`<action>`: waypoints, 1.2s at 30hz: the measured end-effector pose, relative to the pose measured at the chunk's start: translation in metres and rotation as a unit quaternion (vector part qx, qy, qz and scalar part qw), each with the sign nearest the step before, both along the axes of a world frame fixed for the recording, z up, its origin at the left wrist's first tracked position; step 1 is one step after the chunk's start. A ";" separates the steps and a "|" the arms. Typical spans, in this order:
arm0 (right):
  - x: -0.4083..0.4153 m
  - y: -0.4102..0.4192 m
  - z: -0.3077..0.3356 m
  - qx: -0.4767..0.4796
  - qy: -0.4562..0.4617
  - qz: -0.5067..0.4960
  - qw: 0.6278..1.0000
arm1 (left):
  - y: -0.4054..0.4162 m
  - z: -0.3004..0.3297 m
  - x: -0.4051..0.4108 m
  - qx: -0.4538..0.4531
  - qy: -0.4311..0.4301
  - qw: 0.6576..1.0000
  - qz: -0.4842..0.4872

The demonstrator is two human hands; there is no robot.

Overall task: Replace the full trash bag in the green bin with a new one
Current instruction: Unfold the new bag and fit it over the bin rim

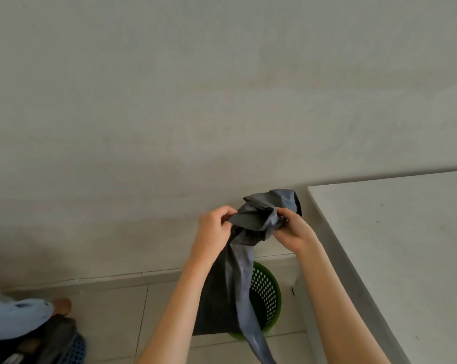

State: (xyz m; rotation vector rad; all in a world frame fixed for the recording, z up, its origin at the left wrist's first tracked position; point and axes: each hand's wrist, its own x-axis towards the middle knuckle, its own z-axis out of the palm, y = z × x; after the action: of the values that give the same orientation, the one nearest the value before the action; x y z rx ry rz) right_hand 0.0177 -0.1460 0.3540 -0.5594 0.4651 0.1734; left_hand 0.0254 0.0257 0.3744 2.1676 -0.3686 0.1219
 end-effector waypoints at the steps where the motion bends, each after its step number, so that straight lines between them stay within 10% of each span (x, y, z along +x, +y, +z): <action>1: 0.001 -0.002 -0.002 -0.016 0.003 -0.010 1.000 | 0.003 -0.003 0.001 -0.001 -0.002 1.000 0.028; 7: 0.004 -0.005 -0.012 -0.088 0.019 -0.023 0.996 | 0.015 -0.027 0.003 0.039 0.141 0.982 -0.119; 12: 0.001 0.016 -0.007 -0.323 -0.009 0.064 0.944 | -0.008 -0.008 0.002 -0.207 0.256 0.937 -0.111; 20: -0.005 0.023 -0.007 -0.459 -0.064 0.138 0.875 | -0.014 -0.013 0.014 -0.210 0.120 0.970 0.000; 25: -0.007 0.022 -0.008 -0.500 -0.030 -0.031 0.865 | -0.015 -0.013 0.019 -0.292 0.159 0.939 0.092; 28: -0.015 0.025 0.001 -0.505 -0.123 -0.024 0.854 | -0.022 -0.002 0.018 -0.352 0.212 0.909 0.061; 32: -0.016 0.037 0.000 -0.630 -0.169 0.123 0.748 | -0.033 0.009 0.018 -0.377 0.237 0.895 -0.005; 36: -0.011 0.027 0.005 -0.629 -0.154 0.052 0.760 | -0.025 0.010 0.023 -0.369 0.215 0.904 -0.033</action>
State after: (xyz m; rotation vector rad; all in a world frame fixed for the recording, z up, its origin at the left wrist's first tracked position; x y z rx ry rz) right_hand 0.0063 -0.1191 0.3594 -1.9229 0.1599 -0.1696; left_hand 0.0483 0.0005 0.3840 1.3719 -0.1045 -0.2249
